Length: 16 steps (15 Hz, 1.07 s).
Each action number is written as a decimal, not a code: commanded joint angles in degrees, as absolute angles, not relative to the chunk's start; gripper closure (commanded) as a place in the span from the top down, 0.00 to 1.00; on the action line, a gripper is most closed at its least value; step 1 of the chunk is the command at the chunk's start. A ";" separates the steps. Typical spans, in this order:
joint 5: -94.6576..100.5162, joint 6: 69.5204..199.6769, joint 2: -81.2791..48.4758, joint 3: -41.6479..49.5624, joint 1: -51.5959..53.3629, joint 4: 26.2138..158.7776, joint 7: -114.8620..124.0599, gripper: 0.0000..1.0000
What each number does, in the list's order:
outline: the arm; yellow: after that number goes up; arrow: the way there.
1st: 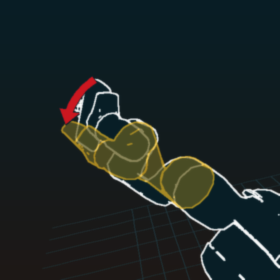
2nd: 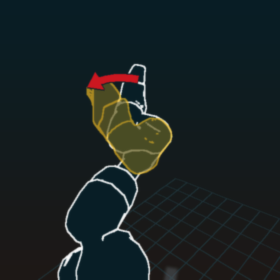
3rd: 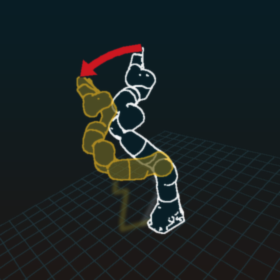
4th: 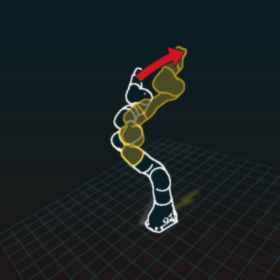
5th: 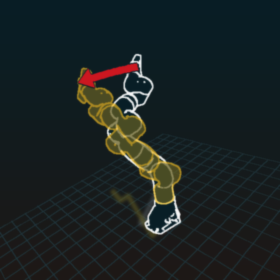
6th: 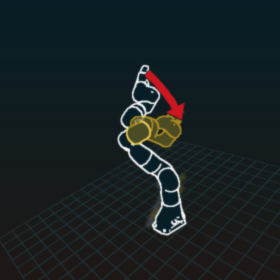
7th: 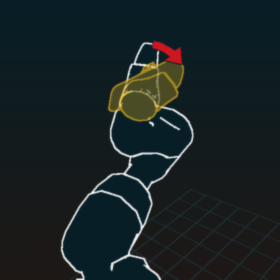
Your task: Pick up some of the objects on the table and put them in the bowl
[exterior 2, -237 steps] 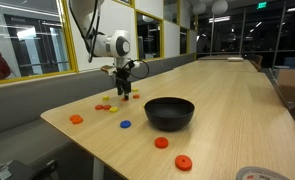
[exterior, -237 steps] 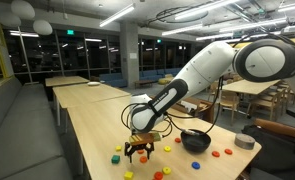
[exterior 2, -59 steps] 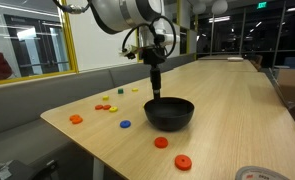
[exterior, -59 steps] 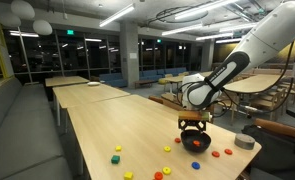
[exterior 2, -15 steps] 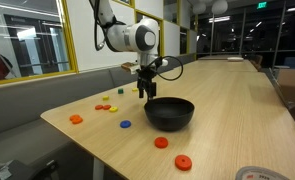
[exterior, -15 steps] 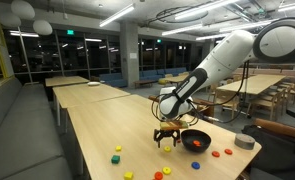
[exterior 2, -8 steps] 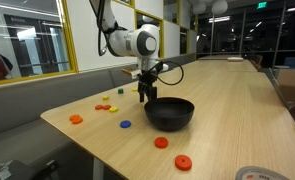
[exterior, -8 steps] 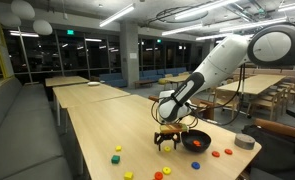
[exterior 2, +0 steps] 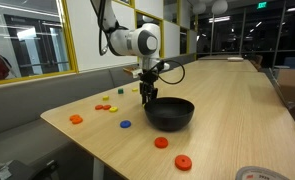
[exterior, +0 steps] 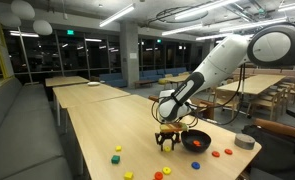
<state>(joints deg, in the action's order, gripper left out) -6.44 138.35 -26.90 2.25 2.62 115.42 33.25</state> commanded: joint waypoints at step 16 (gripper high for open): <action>-0.05 132.15 -10.47 6.87 4.79 123.32 43.05 0.18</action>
<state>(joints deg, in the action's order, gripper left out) -3.73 134.91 -16.36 5.13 4.11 119.04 37.41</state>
